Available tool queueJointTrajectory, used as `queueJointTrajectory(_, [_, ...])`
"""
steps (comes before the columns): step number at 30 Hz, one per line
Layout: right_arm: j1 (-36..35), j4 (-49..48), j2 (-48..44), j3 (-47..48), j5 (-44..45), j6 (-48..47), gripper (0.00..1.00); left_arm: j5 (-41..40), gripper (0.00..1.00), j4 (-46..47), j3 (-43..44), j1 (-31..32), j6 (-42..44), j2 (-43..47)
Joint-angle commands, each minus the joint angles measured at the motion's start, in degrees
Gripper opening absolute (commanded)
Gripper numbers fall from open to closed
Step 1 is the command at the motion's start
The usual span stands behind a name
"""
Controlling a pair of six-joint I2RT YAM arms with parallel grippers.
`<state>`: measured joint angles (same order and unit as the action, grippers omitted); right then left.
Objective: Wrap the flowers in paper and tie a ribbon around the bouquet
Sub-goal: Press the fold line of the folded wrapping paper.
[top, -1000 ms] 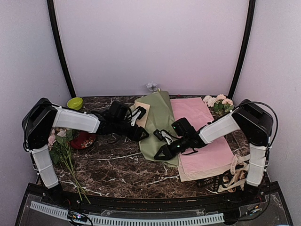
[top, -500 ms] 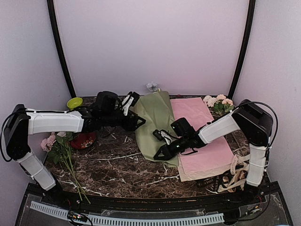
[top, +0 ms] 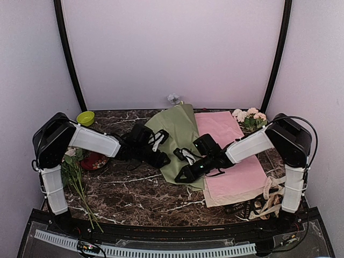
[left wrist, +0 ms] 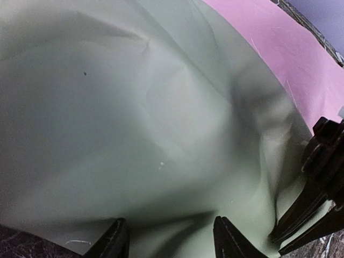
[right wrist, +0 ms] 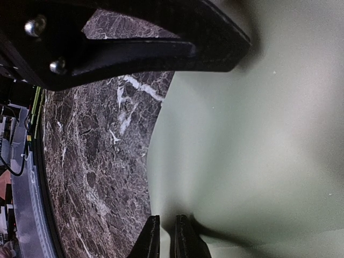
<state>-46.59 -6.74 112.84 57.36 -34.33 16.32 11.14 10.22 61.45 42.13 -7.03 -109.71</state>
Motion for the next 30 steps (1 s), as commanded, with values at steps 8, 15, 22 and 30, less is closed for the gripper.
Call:
queueJointTrajectory(8, [-1.48,10.72,-8.46,5.58,5.63,-0.49,0.18,-0.44,0.55,-3.98,0.19,-0.12,1.00,-2.45])
queueJointTrajectory(15, [-1.23,15.68,-9.41,2.37,7.03,-2.31,0.18,-0.94,0.55,-5.04,0.04,-0.70,1.34,-3.93])
queueJointTrajectory(22, [-1.10,15.03,-9.65,-3.30,8.60,-2.05,0.14,-1.00,0.55,-5.13,-0.37,-1.06,1.58,-3.95])
queueJointTrajectory(30, [-2.23,13.33,-12.50,-10.59,7.62,0.57,0.09,-1.44,0.55,-5.70,-0.28,-1.90,2.02,-4.11])
